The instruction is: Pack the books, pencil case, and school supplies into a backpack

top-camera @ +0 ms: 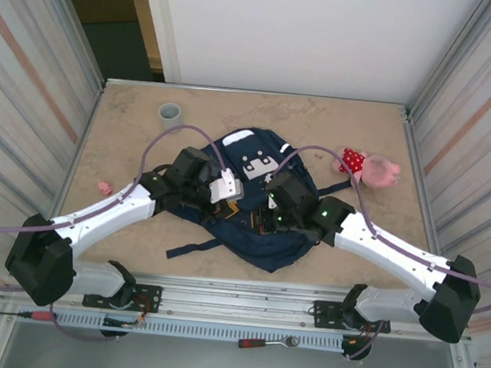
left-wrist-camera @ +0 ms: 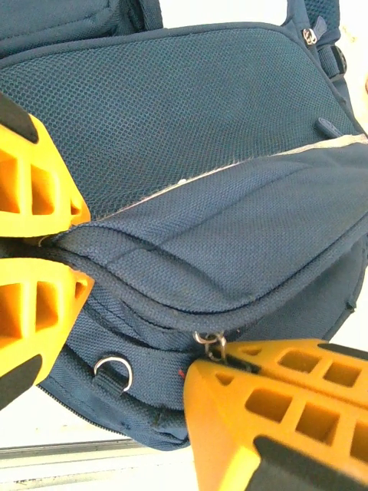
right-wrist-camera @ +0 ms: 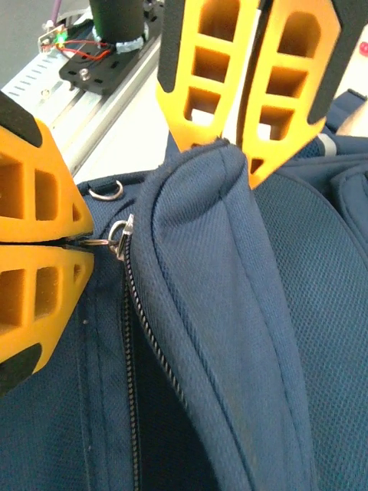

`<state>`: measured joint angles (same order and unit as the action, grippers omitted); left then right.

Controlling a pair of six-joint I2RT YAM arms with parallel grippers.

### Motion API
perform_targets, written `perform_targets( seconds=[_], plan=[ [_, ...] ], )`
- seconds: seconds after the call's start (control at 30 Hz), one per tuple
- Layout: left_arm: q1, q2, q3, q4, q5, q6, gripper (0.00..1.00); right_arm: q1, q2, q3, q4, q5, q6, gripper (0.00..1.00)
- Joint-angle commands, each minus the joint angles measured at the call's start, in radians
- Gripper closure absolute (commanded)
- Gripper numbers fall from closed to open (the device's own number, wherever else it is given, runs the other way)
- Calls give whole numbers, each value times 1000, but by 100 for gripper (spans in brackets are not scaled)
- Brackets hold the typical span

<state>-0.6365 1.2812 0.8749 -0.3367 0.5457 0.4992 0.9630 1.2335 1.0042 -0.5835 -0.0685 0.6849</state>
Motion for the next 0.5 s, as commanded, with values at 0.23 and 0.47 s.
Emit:
perform_targets(
  seconds=[0.23,0.47],
  plan=[
    [-11,3,35,43,-53,-62,100,78,142,149,-26,-13,-35,100],
    [55,-25,-26,15,-74,-27,100,-82,-26,38,-174,-5,-45,100]
  ],
)
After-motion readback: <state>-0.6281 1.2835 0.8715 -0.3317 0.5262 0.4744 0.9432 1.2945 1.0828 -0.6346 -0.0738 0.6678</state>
